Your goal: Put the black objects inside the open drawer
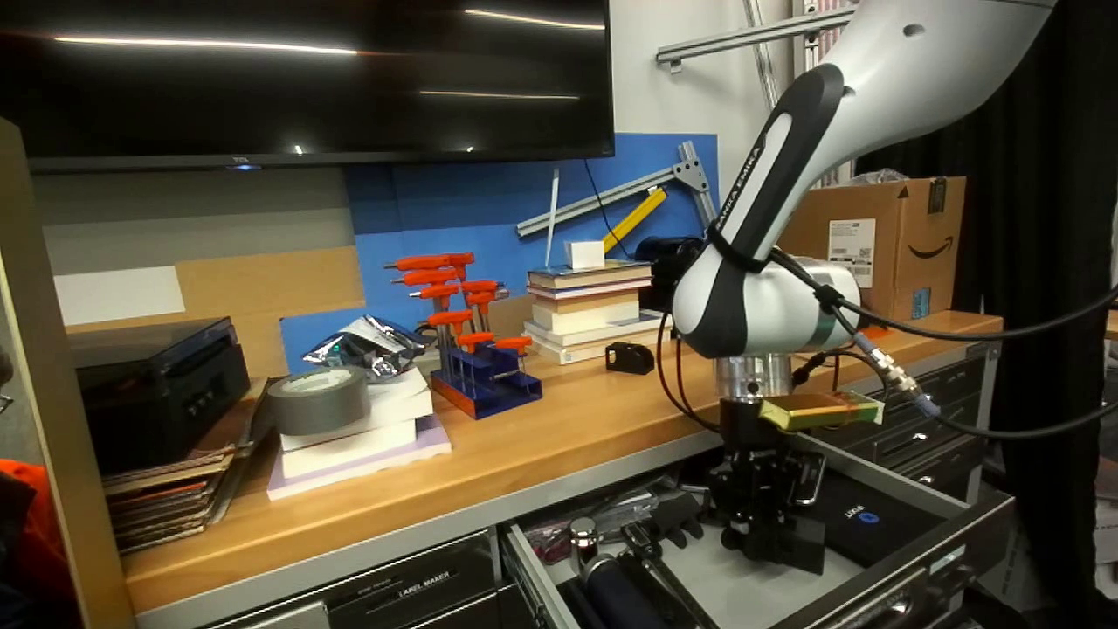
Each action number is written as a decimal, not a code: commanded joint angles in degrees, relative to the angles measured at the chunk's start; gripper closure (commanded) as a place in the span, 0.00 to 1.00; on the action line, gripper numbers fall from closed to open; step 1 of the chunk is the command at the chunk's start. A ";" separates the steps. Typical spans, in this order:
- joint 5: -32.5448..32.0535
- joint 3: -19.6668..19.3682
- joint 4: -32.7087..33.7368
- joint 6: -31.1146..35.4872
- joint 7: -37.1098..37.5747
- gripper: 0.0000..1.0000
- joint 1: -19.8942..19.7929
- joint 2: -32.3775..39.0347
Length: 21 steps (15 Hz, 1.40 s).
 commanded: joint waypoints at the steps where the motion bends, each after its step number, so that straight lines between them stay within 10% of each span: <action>1: 0.38 0.59 -1.20 4.16 -2.15 0.78 -0.52 1.28; 2: 0.27 0.62 -1.26 4.70 -2.14 0.77 -0.56 1.86; 3: 0.15 0.57 -1.19 4.85 -1.75 0.40 -0.52 2.42; 9: -0.74 -0.09 -1.73 6.04 2.31 0.03 0.67 0.90; 21: -12.25 -1.64 4.94 6.56 13.66 0.00 5.69 -11.59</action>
